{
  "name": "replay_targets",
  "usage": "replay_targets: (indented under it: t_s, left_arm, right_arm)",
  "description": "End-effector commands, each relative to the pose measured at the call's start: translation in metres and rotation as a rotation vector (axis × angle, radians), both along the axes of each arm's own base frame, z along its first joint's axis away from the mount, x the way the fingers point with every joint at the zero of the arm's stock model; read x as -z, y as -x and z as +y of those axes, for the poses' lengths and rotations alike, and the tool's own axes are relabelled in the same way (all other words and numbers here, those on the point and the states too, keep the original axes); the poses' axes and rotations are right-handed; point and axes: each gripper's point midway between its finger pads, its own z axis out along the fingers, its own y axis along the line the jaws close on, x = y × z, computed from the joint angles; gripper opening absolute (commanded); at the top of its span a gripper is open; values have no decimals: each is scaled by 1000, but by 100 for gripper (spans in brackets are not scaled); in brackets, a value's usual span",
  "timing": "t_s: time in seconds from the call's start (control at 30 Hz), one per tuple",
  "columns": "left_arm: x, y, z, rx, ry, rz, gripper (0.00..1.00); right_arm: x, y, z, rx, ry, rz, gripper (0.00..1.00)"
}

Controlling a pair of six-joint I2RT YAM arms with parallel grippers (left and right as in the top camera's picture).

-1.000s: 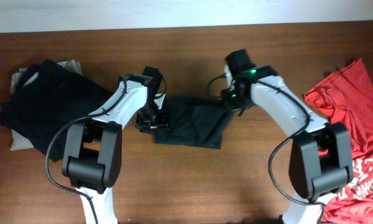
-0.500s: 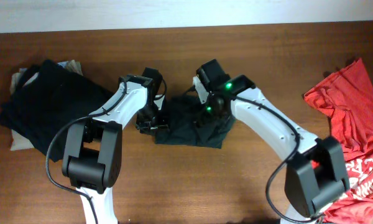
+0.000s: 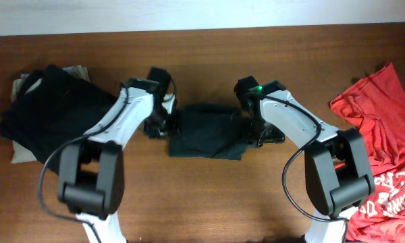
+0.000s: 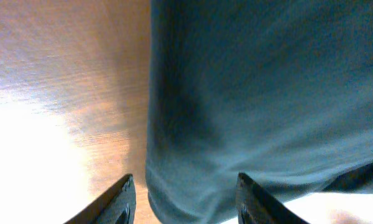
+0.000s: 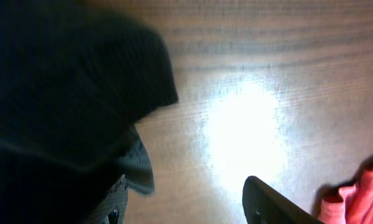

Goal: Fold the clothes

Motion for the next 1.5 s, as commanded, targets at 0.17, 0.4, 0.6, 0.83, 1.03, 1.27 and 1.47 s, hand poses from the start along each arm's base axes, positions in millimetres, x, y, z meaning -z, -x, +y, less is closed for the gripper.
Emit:
replay_targets:
  t_s: [0.17, 0.4, 0.6, 0.83, 1.03, 1.27, 1.47]
  left_arm:
    - [-59, -122, -24, -14, 115, -549, 61]
    - [28, -89, -20, 96, -34, -329, 61]
    - [70, -40, 22, 118, -243, -87, 36]
    - [12, 41, 60, 2, -365, 238, 42]
    - [-63, -38, -29, 253, 206, -179, 79]
    - [13, -22, -36, 332, 259, -1, 87]
    - [42, 19, -97, 517, 413, 100, 24]
  right_arm:
    - [-25, 32, 30, 9, -217, 101, 66]
    - [-28, 34, 30, 3, -233, 108, 66]
    - [-29, 38, 30, -38, -240, 128, 72]
    - [-27, 31, 36, -117, -280, 110, 74]
    - [-27, 31, 37, -116, -281, 110, 75]
    - [-27, 31, 37, -116, -281, 110, 75]
    - [-28, 32, 36, -115, -278, 116, 75]
